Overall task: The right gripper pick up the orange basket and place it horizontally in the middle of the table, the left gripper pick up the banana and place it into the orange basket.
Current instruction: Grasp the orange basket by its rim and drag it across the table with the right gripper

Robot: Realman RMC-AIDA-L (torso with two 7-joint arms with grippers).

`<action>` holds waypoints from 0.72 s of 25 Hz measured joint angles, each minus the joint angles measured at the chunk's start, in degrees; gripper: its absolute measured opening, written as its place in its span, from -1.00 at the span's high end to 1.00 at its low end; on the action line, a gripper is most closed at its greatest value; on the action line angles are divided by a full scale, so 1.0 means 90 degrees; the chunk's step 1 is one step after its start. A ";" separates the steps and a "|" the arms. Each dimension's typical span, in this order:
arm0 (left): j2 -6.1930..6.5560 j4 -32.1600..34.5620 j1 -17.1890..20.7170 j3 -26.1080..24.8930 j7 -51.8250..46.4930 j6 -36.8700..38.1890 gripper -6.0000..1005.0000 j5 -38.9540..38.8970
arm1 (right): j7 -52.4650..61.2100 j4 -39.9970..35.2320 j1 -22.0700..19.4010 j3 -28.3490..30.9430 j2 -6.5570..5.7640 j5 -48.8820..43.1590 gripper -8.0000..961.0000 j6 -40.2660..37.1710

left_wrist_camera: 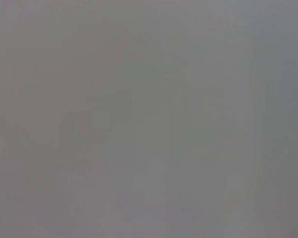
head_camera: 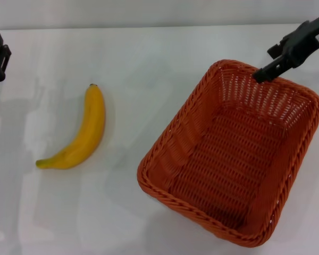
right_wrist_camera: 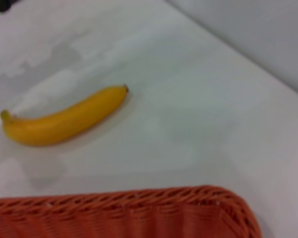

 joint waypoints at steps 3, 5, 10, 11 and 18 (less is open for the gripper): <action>0.0000 0.0000 -0.0021 0.0000 0.0002 -0.0045 -0.71 0.0002 | -0.0006 0.0000 0.0022 -0.0045 0.0113 -0.0234 -0.78 -0.0015; 0.0000 0.0000 -0.0026 0.0001 0.0003 -0.0052 -0.71 0.0006 | -0.0008 0.0000 0.0048 -0.0058 0.0161 -0.0375 -0.78 -0.0049; 0.0001 0.0000 -0.0026 0.0000 0.0012 -0.0052 -0.71 0.0009 | -0.0024 -0.0001 0.0132 -0.0057 0.0204 -0.0537 -0.79 -0.0123; 0.0001 0.0000 -0.0026 0.0000 0.0013 -0.0052 -0.71 0.0010 | -0.0033 -0.0001 0.0150 -0.0067 0.0204 -0.0539 -0.79 -0.0150; 0.0001 0.0000 -0.0026 0.0010 0.0015 -0.0053 -0.71 0.0011 | -0.0060 -0.0001 0.0256 -0.0233 0.0290 -0.0883 -0.79 -0.0311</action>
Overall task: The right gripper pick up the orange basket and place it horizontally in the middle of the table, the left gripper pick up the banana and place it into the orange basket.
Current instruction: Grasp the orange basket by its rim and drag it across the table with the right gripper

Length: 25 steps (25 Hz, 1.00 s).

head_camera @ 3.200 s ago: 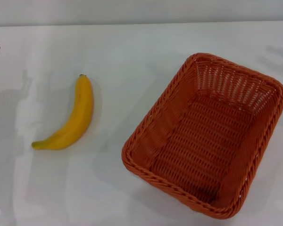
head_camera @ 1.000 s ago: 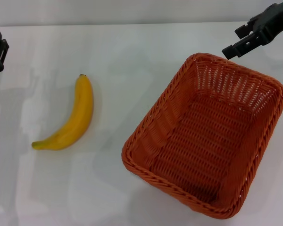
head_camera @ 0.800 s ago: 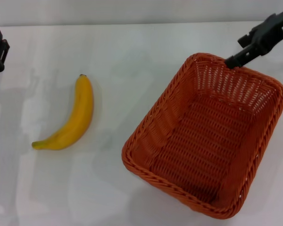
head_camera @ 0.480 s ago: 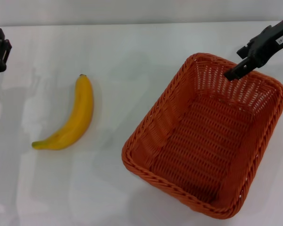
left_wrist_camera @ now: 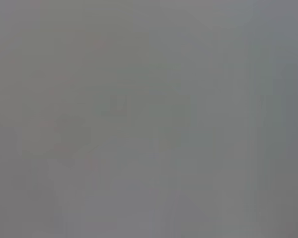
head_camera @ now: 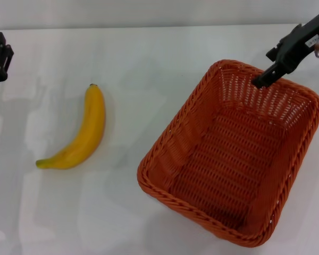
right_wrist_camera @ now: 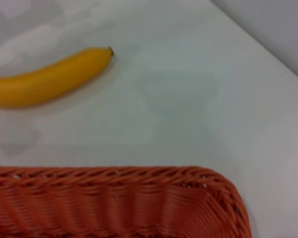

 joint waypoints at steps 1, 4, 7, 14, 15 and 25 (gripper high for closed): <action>0.0000 0.0000 0.0000 0.0009 0.0000 0.0000 -0.71 -0.0001 | -0.0013 -0.0001 0.0012 -0.0001 0.0040 -0.0105 -0.79 -0.0015; 0.0006 0.0000 0.0000 0.0053 0.0000 0.0001 -0.71 0.0000 | -0.0071 0.0000 0.0032 -0.0009 0.0150 -0.0369 -0.79 -0.0033; 0.0009 0.0000 0.0000 0.0059 0.0000 0.0001 -0.71 -0.0001 | -0.0100 0.0000 0.0038 -0.0009 0.0232 -0.0560 -0.79 -0.0054; 0.0009 0.0000 -0.0019 0.0059 0.0000 0.0002 -0.71 -0.0001 | -0.0149 0.0059 0.0004 -0.0057 0.0253 -0.0578 -0.79 -0.0086; 0.0010 0.0000 -0.0022 0.0059 0.0000 0.0001 -0.71 -0.0001 | -0.0155 0.0069 -0.0007 -0.0115 0.0256 -0.0578 -0.79 -0.0101; 0.0000 0.0000 -0.0029 0.0060 0.0000 -0.0005 -0.70 -0.0001 | -0.0171 0.0088 -0.0105 -0.0330 0.0340 -0.0726 -0.78 -0.0185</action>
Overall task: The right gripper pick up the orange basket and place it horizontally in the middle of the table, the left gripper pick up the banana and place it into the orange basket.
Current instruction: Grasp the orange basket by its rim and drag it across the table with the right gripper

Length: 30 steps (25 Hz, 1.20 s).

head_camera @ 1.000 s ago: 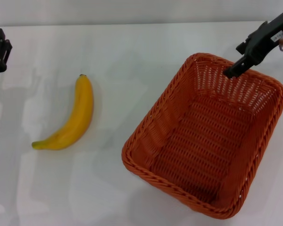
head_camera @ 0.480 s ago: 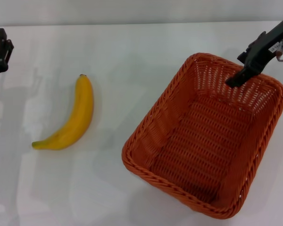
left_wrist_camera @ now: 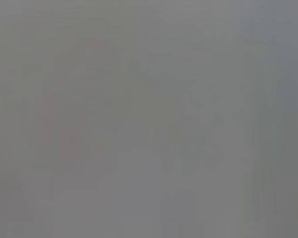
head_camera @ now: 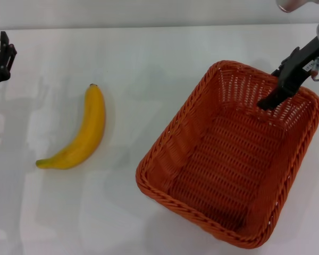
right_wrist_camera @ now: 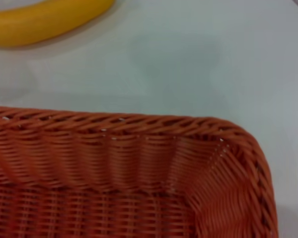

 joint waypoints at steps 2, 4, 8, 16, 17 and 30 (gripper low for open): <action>-0.0002 0.0000 0.0000 0.0004 0.0000 -0.0002 -0.70 0.0000 | -0.0004 0.0001 -0.0024 -0.0041 0.0000 -0.0001 -0.77 -0.0014; -0.0007 0.0000 0.0000 0.0008 0.0000 -0.0005 -0.70 0.0000 | -0.0007 0.0001 -0.0043 -0.0088 0.0003 -0.0001 -0.77 -0.0051; -0.0010 0.0000 0.0000 0.0009 0.0000 -0.0006 -0.70 0.0000 | -0.0009 0.0001 -0.0068 -0.0149 0.0013 -0.0001 -0.76 -0.0114; -0.0010 0.0000 0.0012 0.0096 0.0000 -0.0005 -0.70 0.0000 | -0.0011 0.0045 -0.0074 -0.0198 0.0034 0.0002 -0.74 -0.0221; -0.0010 0.0000 0.0014 0.0096 0.0000 -0.0006 -0.70 0.0000 | -0.0011 0.0067 -0.0079 -0.0236 0.0037 0.0002 -0.74 -0.0242; -0.0010 0.0010 0.0021 0.0097 0.0000 -0.0001 -0.70 0.0000 | 0.0122 0.0164 -0.0139 -0.0637 0.0048 -0.0028 -0.71 -0.0352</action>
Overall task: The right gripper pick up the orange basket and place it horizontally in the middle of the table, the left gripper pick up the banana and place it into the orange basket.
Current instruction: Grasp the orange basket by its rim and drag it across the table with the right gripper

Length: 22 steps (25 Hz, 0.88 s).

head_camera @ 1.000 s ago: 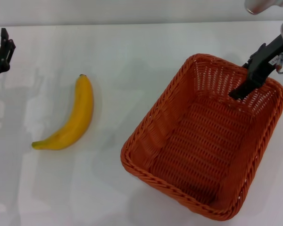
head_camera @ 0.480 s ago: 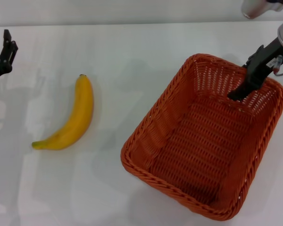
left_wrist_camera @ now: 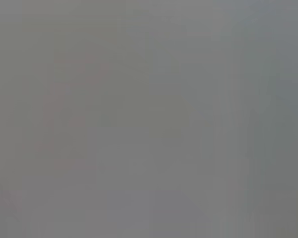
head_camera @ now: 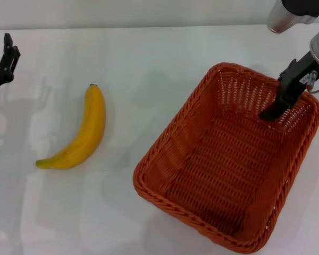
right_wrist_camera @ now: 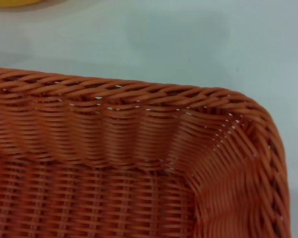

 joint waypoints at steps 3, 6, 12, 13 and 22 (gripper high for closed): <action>0.0000 0.0007 0.0007 -0.0001 0.0000 0.0008 -0.70 0.0000 | 0.0138 -0.0036 0.0001 -0.0011 0.0002 -0.0083 -0.70 -0.0045; 0.0000 0.0009 0.0014 -0.0001 0.0000 0.0009 -0.70 0.0000 | 0.0312 -0.0051 0.0014 -0.0012 0.0002 -0.0280 -0.52 -0.0197; 0.0000 0.0014 0.0019 -0.0001 0.0000 0.0020 -0.69 0.0000 | 0.0365 -0.0060 0.0011 -0.0009 -0.0002 -0.0419 -0.14 -0.0344; 0.0000 0.0016 0.0019 0.0000 0.0000 0.0020 -0.69 0.0000 | 0.0365 -0.0060 0.0010 -0.0009 -0.0001 -0.0432 -0.05 -0.0345; 0.0010 0.0018 0.0020 0.0067 0.0000 0.0033 -0.69 0.0001 | 0.0473 -0.0061 0.0011 0.0016 0.0002 -0.0483 0.39 -0.0239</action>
